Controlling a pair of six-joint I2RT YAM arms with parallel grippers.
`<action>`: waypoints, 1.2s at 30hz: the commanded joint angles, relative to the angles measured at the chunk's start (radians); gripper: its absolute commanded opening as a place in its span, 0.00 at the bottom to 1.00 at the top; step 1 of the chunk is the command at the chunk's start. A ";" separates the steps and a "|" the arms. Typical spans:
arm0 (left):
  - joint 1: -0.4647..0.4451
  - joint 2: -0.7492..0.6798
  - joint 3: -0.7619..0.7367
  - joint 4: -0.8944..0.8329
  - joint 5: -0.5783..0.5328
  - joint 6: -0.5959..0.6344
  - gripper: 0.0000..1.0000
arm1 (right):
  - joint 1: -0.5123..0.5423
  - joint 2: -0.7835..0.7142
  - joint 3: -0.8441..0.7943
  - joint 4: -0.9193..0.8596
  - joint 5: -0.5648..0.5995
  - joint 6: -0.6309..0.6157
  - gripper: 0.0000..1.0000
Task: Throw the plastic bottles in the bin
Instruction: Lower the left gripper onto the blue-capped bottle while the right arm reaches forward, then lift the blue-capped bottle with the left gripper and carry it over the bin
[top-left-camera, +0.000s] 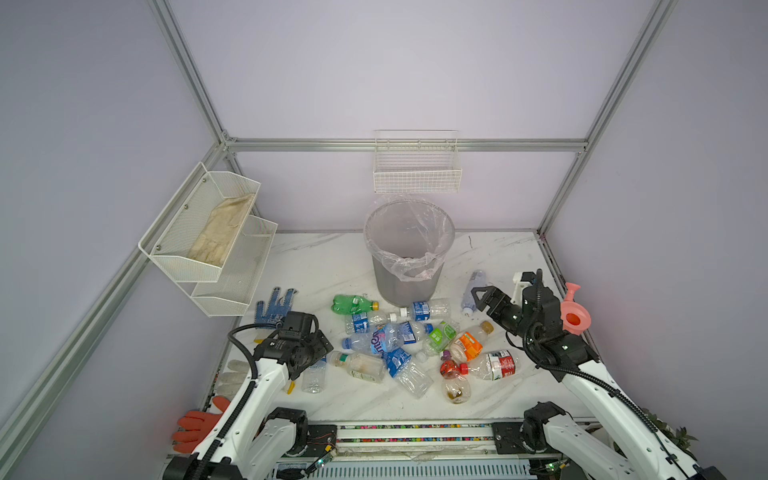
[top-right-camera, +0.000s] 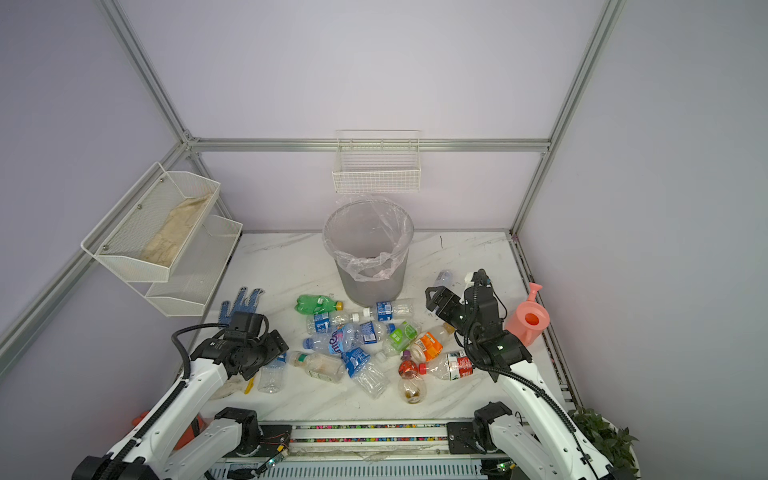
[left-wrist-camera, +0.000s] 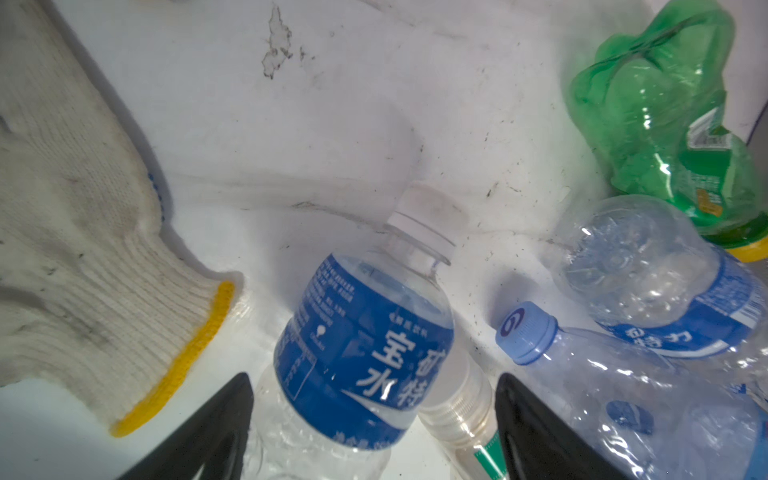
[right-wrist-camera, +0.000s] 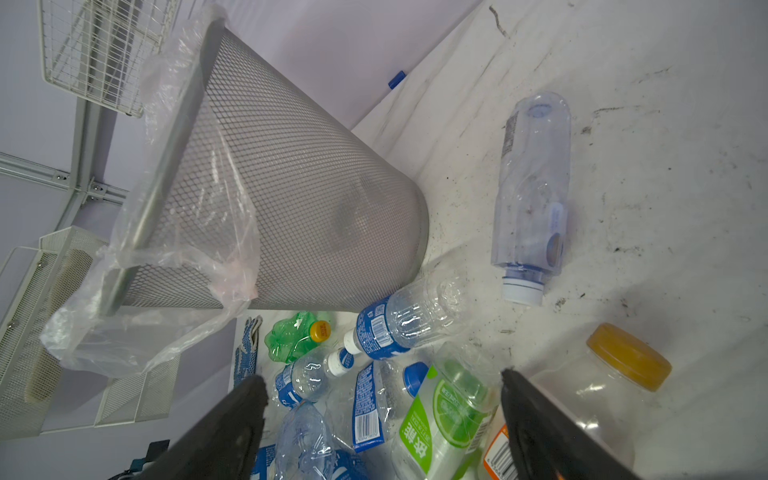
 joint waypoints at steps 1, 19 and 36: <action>-0.006 0.033 -0.043 0.067 -0.010 0.001 0.88 | 0.006 -0.007 0.015 0.036 -0.007 0.018 0.90; -0.007 0.276 -0.017 0.160 -0.083 0.063 0.63 | 0.006 -0.034 0.039 0.004 0.033 0.030 0.91; -0.012 0.030 0.187 -0.066 -0.144 0.117 0.41 | 0.006 -0.070 0.050 -0.038 0.043 0.026 0.92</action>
